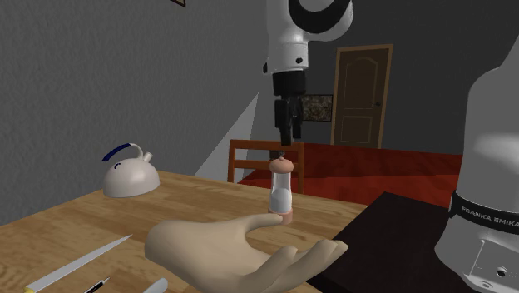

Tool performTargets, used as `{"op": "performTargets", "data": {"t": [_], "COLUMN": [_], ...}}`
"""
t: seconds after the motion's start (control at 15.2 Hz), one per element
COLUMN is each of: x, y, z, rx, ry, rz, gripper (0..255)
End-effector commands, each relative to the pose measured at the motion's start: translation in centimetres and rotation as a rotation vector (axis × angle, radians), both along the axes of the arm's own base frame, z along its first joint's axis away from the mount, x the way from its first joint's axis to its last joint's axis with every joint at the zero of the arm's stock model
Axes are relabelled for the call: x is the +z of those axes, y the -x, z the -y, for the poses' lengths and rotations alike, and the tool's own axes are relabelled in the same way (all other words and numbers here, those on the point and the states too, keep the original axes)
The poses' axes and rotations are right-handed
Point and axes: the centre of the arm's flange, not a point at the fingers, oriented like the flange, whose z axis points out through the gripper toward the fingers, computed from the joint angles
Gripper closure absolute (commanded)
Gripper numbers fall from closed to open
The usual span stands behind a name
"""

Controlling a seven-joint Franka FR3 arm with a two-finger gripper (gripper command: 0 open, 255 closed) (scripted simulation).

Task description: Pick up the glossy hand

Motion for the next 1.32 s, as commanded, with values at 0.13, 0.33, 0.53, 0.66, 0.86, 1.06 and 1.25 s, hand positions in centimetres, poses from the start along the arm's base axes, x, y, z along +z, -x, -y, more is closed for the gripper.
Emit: {"op": "performTargets", "data": {"t": [0.13,0.33,0.53,0.66,0.86,1.06,1.25], "x": [-4.1,-6.9,-9.8,-11.7,-13.3,-14.9,-15.7], "y": [-0.2,-0.1,0.1,0.4,0.4,0.4,0.4], "z": [-3.8,-6.6,-9.4,-11.2,-11.2,-11.2,-11.2], "rx": [0.067,0.117,0.167,0.200,0.200,0.200,0.200], "ry": [0.000,0.000,0.001,0.001,0.001,0.001,0.001], "rz": [-0.012,-0.022,-0.032,-0.039,-0.039,-0.039,-0.039], "gripper": [0,0,0,0,0,0,0]}}
